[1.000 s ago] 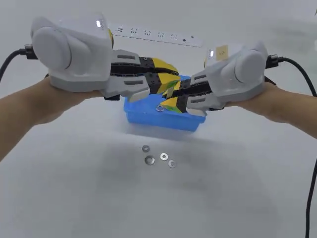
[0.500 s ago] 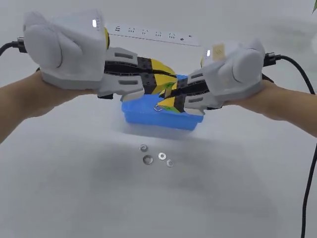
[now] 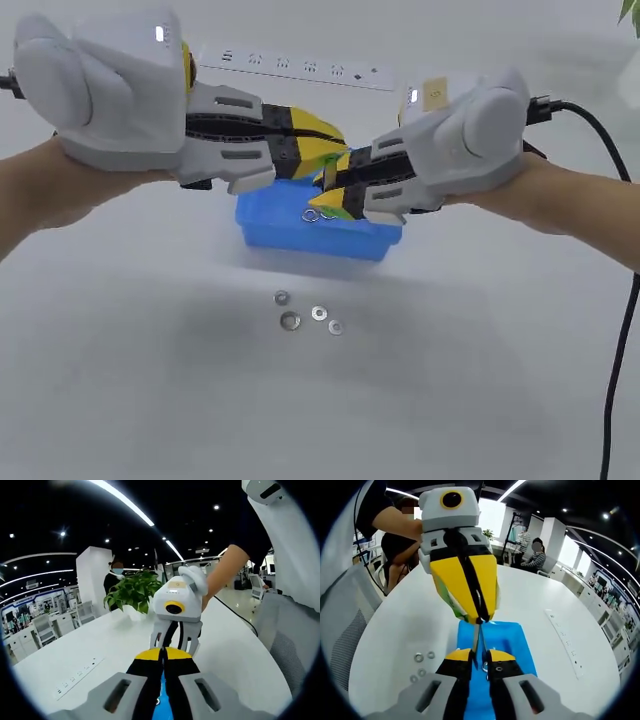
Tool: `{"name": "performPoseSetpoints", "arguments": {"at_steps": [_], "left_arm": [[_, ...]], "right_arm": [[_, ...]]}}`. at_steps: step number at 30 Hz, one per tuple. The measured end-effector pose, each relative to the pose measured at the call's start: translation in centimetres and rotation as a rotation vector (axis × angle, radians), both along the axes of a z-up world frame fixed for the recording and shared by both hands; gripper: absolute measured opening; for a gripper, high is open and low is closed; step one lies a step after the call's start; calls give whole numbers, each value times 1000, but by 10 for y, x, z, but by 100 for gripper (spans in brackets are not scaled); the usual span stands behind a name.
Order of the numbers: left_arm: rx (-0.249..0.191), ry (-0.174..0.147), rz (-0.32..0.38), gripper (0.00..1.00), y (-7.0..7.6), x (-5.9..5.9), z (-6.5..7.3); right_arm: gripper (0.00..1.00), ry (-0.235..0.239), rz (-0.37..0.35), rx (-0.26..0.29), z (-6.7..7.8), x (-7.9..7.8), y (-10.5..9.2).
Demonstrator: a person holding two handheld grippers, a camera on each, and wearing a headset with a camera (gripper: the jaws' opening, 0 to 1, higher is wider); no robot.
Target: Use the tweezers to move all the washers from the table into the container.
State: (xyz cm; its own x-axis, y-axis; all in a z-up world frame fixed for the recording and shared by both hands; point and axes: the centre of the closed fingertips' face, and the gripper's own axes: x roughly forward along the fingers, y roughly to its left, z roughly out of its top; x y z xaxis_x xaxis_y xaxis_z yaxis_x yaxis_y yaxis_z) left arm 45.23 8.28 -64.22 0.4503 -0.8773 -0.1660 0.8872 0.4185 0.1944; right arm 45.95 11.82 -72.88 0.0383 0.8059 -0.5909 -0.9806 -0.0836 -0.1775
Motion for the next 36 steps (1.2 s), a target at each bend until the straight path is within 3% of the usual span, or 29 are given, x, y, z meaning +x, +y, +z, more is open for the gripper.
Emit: {"name": "performPoseSetpoints", "arguments": {"at_steps": [8, 10, 17, 21, 23, 24, 28, 32, 36], "left_arm": [[0, -18, 29, 4, 8, 1, 9], [5, -33, 30, 4, 10, -1, 11], [-2, -28, 58, 4, 20, -12, 17], [-4, -24, 73, 4, 26, -23, 17], [-13, -19, 80, 4, 28, -31, 18], [-20, -14, 82, 4, 29, -36, 18], [-11, 3, 85, 4, 30, -58, 12], [-40, 19, 106, 4, 33, -78, 11], [-22, 32, 116, 4, 32, -96, 4]], "right_arm": [[23, 3, -10, -18, 0, -4, -7], [26, -6, -12, -23, 1, -5, -10], [41, -30, -68, 2, 13, -2, -22], [50, -38, -129, 21, 18, -1, -31], [52, -73, -205, -33, 15, 5, -45], [54, -85, -220, -33, 15, 3, -49], [64, -59, -291, 3, 19, -10, -63], [72, -49, -320, -14, 15, -27, -78], [81, -26, -373, -32, 6, -46, -93]]}}
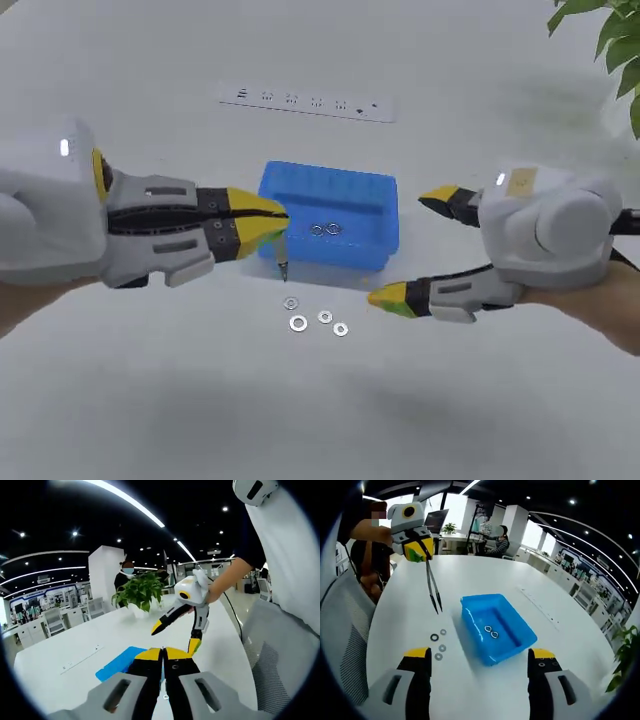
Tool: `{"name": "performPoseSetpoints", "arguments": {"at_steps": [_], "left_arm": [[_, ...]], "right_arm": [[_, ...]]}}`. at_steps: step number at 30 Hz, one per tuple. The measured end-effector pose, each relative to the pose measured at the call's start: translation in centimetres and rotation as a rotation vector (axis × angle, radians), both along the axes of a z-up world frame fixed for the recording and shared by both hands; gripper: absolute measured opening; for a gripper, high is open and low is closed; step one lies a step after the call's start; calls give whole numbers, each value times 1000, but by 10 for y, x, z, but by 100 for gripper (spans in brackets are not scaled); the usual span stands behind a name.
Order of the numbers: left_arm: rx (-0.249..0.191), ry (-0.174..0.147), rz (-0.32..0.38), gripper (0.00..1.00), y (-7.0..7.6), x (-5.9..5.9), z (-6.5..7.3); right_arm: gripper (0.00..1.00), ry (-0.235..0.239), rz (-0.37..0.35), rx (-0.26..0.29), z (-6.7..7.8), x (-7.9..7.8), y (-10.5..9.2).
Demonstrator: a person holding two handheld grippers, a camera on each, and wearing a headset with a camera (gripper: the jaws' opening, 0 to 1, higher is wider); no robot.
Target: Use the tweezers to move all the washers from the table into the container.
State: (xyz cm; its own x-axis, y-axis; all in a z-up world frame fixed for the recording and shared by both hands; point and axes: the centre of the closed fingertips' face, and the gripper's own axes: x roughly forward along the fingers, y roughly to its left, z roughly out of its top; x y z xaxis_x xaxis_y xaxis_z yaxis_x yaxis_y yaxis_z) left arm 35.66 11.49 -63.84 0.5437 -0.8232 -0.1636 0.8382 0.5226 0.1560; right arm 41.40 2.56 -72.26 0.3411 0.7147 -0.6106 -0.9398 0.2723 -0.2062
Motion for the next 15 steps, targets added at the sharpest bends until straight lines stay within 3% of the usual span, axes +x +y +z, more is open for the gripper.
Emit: {"name": "performPoseSetpoints", "arguments": {"at_steps": [4, 7, 15], "left_arm": [[5, 15, -5, 4, -5, -12, -5], [4, 18, 7, 4, -6, -15, -9], [-3, 44, 5, 4, -15, -21, -20]], "right_arm": [[91, 34, -31, -14, -12, -17, -13], [97, 57, -57, 3, -15, -30, -25], [100, 109, -94, 65, -20, -53, -47]]}}
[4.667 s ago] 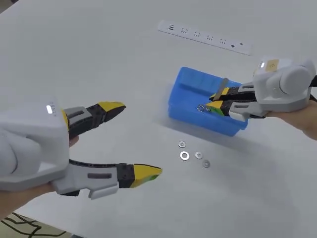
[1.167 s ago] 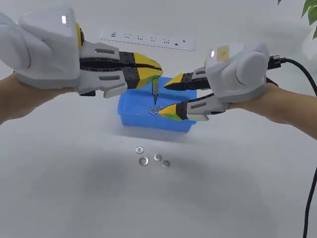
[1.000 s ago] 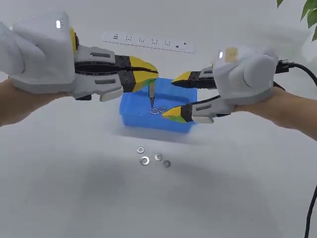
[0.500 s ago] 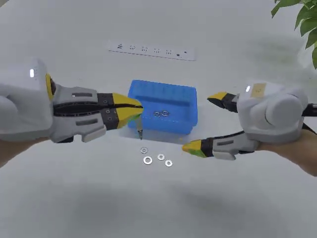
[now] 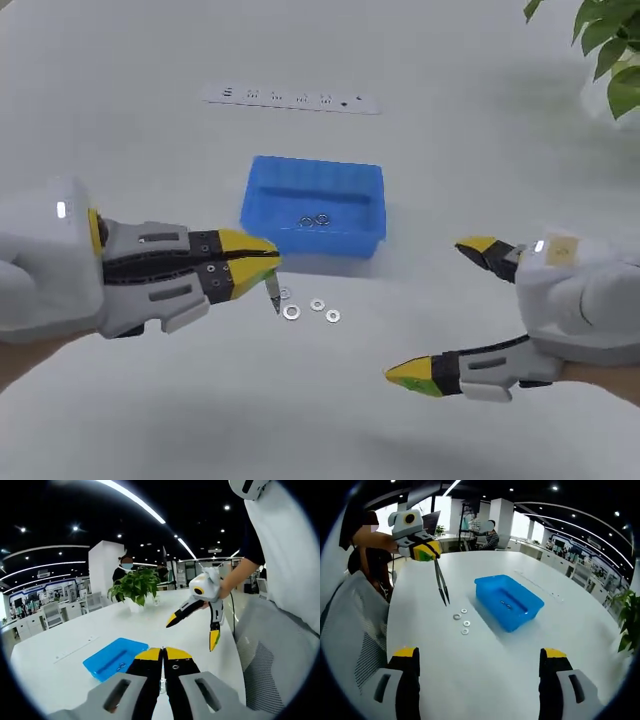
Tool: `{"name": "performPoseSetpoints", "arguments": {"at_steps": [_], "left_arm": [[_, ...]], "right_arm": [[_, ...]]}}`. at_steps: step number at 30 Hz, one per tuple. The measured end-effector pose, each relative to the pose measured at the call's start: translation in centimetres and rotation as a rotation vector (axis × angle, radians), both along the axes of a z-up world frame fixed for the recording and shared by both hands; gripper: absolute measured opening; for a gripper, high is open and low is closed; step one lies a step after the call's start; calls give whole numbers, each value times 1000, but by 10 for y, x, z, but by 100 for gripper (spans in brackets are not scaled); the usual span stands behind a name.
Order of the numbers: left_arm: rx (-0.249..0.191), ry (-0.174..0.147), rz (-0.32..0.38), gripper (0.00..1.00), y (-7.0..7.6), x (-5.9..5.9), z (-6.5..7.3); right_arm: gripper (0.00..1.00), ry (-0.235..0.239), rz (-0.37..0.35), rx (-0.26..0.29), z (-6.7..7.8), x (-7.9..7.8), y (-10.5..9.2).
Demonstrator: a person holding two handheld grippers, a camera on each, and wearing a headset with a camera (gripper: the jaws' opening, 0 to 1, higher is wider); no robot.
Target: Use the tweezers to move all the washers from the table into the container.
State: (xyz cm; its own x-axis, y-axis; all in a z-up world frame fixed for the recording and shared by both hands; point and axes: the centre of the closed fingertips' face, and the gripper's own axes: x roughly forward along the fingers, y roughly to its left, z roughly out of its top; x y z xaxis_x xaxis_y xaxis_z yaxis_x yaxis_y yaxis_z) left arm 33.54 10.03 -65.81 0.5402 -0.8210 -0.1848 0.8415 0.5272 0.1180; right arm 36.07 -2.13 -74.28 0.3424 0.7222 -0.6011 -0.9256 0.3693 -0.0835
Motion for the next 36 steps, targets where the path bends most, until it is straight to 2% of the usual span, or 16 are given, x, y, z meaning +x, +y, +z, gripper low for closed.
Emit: {"name": "performPoseSetpoints", "arguments": {"at_steps": [5, 9, 14, 16, 20, 26, 27, 31, 36], "left_arm": [[-1, 6, -3, 4, -3, 1, -3], [6, 3, -1, 4, -6, 6, -7], [10, 22, -18, 4, -12, 10, -14], [14, 28, -21, 4, -15, 12, -18], [13, 38, -20, 4, -17, 15, -23], [11, 54, -14, 4, -17, 19, -30], [-6, 60, -13, 4, -17, 19, -29], [7, 57, -14, 4, -16, 19, -29], [46, 80, -36, 4, -16, 20, -29]], "right_arm": [[100, 22, 3, 44, 0, -10, -2], [100, 33, 20, 68, 1, -19, 1], [100, 46, 12, 87, -1, -24, 4], [100, 56, 18, 85, -4, -27, 5], [100, 58, 51, 40, -15, -35, 1], [100, 87, 34, 51, -19, -36, -2], [100, 89, 35, 49, -20, -36, -2], [100, 96, 43, 47, -22, -35, 3], [96, 110, 73, 69, -20, -31, 19]]}}
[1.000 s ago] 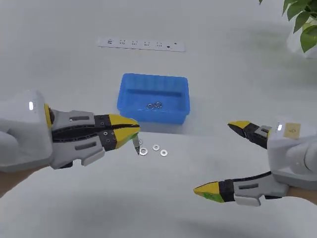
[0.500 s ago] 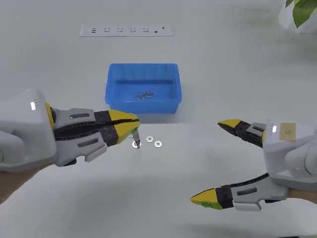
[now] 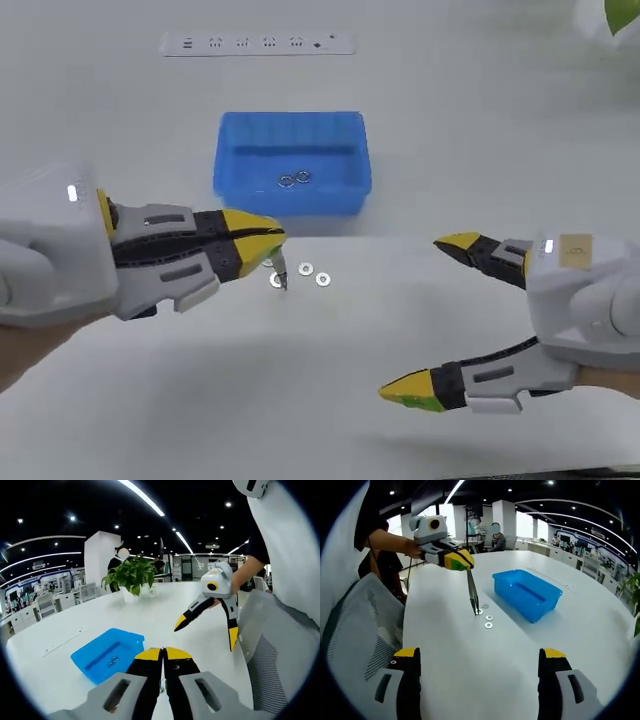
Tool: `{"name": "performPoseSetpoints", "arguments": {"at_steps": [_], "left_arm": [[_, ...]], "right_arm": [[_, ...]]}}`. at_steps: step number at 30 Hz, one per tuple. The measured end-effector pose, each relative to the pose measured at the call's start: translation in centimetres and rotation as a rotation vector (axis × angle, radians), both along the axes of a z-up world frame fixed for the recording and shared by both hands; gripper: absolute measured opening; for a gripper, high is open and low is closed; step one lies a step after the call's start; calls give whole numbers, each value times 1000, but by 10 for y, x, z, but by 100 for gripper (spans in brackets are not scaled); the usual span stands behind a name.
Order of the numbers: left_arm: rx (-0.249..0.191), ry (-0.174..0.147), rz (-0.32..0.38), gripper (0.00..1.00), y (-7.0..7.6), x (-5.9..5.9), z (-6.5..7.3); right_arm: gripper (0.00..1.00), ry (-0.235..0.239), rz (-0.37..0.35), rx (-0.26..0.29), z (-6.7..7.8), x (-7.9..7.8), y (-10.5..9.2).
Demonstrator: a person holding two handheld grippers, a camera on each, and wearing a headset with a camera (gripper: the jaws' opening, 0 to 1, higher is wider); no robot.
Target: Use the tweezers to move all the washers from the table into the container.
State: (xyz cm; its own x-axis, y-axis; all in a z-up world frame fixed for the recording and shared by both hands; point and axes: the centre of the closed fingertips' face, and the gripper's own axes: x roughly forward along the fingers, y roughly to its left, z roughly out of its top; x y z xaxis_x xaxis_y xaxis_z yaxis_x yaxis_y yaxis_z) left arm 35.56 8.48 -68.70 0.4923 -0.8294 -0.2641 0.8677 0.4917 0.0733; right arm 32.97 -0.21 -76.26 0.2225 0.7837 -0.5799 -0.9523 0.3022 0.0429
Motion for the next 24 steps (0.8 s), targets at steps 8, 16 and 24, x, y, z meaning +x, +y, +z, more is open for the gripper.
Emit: {"name": "performPoseSetpoints", "arguments": {"at_steps": [8, 16, 24], "left_arm": [[8, 36, -8, 4, -2, 6, -1], [29, 44, -20, 4, -2, 5, -2], [27, 51, -41, 4, -4, 3, -3]], "right_arm": [[70, 52, 134, 103, 22, 10, 65], [38, 72, 312, 56, 4, 10, 101], [27, 48, 438, 17, -8, 10, 105]]}}
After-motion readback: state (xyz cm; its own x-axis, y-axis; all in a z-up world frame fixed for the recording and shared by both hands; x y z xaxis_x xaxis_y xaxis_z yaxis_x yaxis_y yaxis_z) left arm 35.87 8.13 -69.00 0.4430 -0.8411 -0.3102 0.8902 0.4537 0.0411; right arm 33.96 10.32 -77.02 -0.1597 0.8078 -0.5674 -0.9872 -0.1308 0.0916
